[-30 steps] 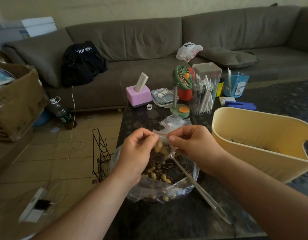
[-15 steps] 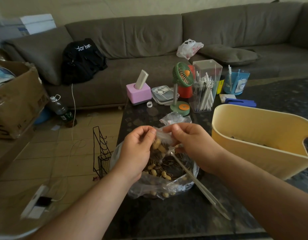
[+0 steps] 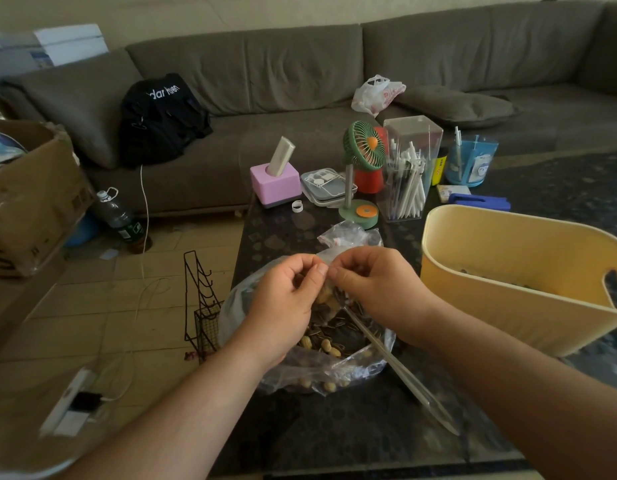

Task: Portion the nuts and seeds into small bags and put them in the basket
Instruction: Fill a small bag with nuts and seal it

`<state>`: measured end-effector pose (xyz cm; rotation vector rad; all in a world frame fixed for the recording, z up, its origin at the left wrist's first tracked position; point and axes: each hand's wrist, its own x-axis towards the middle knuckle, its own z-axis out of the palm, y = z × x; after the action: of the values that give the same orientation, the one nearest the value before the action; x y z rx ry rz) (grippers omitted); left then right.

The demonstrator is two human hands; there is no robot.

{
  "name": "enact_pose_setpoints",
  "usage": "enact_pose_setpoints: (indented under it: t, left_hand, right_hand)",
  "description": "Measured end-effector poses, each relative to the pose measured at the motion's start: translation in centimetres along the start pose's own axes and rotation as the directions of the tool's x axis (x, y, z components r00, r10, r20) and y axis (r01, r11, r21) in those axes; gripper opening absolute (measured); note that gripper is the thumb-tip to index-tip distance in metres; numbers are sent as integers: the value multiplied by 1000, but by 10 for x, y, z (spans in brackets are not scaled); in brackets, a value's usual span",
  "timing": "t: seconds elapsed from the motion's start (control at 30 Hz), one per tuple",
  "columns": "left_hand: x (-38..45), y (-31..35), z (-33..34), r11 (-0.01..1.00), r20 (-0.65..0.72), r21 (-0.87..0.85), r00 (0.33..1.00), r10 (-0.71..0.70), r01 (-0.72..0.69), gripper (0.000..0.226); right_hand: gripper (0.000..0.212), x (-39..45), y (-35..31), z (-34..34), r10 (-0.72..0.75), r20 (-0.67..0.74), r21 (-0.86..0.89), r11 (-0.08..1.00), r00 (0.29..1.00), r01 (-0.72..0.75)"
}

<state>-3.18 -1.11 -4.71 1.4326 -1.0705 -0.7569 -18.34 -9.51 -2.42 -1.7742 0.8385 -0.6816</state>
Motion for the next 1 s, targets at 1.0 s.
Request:
enact_pose_setpoints:
  t: [1.0]
  left_hand:
    - [1, -1, -4, 997, -38, -75, 999, -14, 11, 11]
  right_hand:
    - [10, 0, -8, -7, 58, 21, 74, 995, 998, -60]
